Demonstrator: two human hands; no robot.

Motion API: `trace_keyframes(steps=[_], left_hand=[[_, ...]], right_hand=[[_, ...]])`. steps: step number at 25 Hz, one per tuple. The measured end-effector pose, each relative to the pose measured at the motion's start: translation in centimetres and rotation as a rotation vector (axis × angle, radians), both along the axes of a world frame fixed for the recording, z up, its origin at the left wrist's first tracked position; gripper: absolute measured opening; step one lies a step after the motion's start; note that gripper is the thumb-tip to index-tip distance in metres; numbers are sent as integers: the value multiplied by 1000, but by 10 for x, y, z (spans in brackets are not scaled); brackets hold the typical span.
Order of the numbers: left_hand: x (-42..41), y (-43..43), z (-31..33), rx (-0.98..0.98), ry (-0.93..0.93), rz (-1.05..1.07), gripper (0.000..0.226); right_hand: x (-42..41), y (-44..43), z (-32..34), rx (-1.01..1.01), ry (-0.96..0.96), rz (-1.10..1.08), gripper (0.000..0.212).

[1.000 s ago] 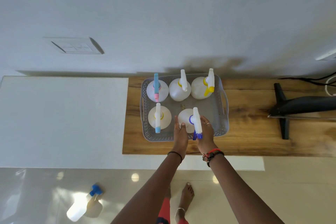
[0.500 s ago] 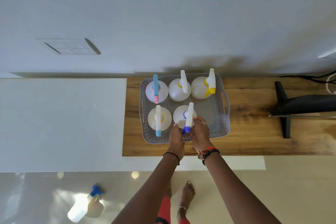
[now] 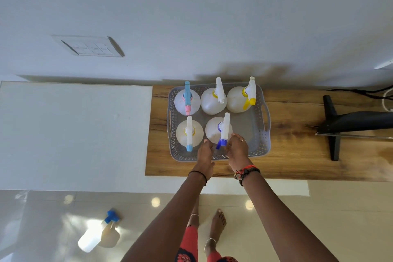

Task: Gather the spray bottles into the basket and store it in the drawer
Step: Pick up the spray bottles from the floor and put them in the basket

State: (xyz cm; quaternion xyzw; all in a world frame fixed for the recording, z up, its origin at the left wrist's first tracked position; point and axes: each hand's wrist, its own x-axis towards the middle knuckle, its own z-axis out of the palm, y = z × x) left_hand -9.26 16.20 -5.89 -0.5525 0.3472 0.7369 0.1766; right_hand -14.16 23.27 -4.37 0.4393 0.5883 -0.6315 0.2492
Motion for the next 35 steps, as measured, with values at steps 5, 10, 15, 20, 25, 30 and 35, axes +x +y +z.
trace_keyframes(steps=[5, 10, 15, 20, 25, 30, 35], left_hand=[[22, -1, 24, -3, 23, 51, 38], [65, -3, 43, -202, 73, 27, 41], [137, -10, 53, -391, 85, 7, 30], [223, -37, 61, -441, 50, 107, 34], [312, -78, 61, -530, -48, 212, 34], [388, -116, 53, -523, -112, 321, 36], [473, -165, 45, -490, -132, 369, 29]], right_hand=[[18, 5, 12, 102, 4, 22, 22], [51, 2, 22, 107, 40, 79, 27], [98, 6, 26, 75, 2, 213, 24], [158, -6, 28, 70, -39, 370, 8], [237, -50, 29, 37, -60, 563, 7], [315, -96, 27, 16, -95, 657, 17], [391, -148, 21, 15, -131, 704, 20]])
